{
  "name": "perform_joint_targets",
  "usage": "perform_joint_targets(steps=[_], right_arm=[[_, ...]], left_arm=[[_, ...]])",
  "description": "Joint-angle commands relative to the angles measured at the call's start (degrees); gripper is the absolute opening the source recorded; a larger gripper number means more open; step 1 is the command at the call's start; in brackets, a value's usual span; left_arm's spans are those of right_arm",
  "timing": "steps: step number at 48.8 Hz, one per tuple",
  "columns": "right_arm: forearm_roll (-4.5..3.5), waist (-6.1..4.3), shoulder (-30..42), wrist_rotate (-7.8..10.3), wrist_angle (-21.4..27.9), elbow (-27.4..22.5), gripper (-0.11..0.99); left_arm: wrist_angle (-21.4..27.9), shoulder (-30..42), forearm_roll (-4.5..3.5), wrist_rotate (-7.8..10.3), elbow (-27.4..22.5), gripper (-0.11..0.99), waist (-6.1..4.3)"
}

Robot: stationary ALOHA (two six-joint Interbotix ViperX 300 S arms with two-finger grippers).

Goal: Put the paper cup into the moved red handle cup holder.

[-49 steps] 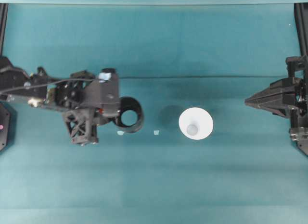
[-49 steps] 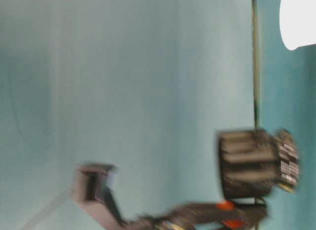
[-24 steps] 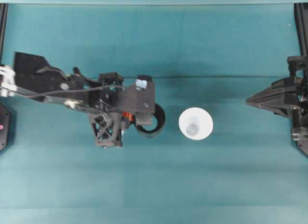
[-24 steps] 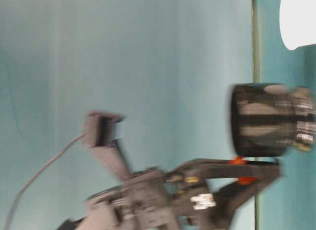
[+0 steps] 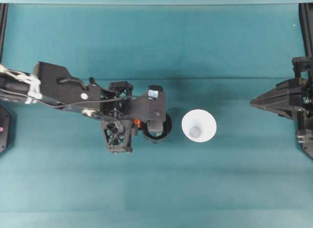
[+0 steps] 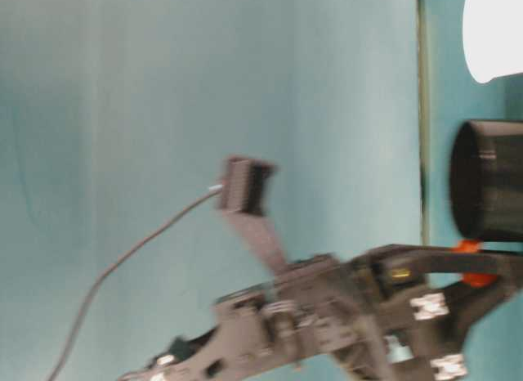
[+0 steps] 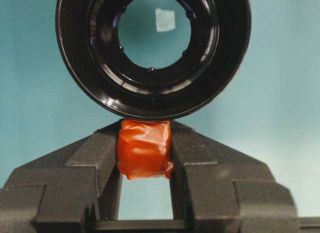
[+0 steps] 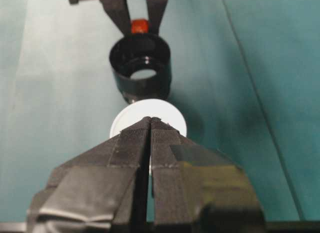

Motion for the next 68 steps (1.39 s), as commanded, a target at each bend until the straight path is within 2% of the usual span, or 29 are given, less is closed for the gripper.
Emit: perform_joint_targets(steps=[1,22,36,49,68], right_arm=[[0.09,-0.09,0.3,0.26,-0.3,-0.6,-0.10],[0.18,-0.35,0.3,0.26,-0.3,-0.5,-0.10],[0.09,-0.44,0.3,0.26,-0.2,-0.4,-0.10],[0.09,-0.44,0.3,0.26,-0.3,-0.4,-0.10],[0.18,-0.44,0.3,0.26,-0.3,-0.4,-0.10]], left_arm=[[-1.3,0.4,0.18,0.00,-0.5,0.27,0.00],[-2.3,1.7,0.18,0.09,0.0,0.27,0.70],[-5.0,1.7,0.18,0.18,0.2,0.27,0.62],[-5.0,1.6,0.18,1.67,0.6,0.27,0.62],[-5.5,1.7,0.18,1.32,1.0,0.28,0.62]])
